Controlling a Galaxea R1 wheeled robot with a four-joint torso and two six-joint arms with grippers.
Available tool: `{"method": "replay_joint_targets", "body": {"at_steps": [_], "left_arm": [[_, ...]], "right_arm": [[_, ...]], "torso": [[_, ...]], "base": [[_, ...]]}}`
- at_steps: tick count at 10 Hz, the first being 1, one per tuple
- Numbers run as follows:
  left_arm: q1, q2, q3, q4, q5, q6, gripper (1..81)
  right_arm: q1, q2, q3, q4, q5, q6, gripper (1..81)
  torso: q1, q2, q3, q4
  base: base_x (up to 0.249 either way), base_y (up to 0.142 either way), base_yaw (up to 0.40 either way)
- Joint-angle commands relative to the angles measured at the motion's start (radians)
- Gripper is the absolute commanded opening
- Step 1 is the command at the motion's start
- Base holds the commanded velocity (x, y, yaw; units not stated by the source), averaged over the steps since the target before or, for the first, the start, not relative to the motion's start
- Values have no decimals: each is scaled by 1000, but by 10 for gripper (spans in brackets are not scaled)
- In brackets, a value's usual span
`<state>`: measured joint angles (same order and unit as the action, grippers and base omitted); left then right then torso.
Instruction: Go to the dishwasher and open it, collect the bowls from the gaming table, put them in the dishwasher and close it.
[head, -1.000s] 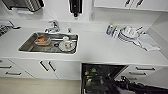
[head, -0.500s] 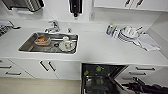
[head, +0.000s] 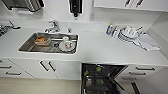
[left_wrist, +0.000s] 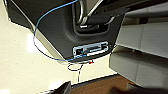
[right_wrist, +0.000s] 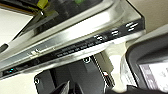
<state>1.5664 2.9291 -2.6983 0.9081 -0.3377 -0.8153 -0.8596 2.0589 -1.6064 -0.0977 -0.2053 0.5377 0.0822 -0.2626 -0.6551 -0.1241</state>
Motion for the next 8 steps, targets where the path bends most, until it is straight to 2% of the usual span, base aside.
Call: {"method": "replay_joint_targets", "body": {"at_steps": [1,3,4,6,8], "left_arm": [[31,1,2,0,43,-2,811],[30,1,2,0,43,-2,811],[30,-1,2,2,43,-2,811],[28,-1,2,14,43,2,811],[27,1,2,8,43,2,811]], "right_arm": [[-221,22,-96,-83,46,-25,811],[-289,51,-116,-102,64,-25,811],[-319,91,-133,-120,66,-25,811],[-379,199,-229,-145,73,-25,811],[-431,276,-320,-160,126,-25,811]], "torso": [[0,0,0,0],[0,0,0,0],[64,-100,0,0],[73,-115,0,0],[108,-174,0,0]], "base": [[0,0,0],[0,0,0],[0,0,0],[0,0,0],[0,0,0]]}}
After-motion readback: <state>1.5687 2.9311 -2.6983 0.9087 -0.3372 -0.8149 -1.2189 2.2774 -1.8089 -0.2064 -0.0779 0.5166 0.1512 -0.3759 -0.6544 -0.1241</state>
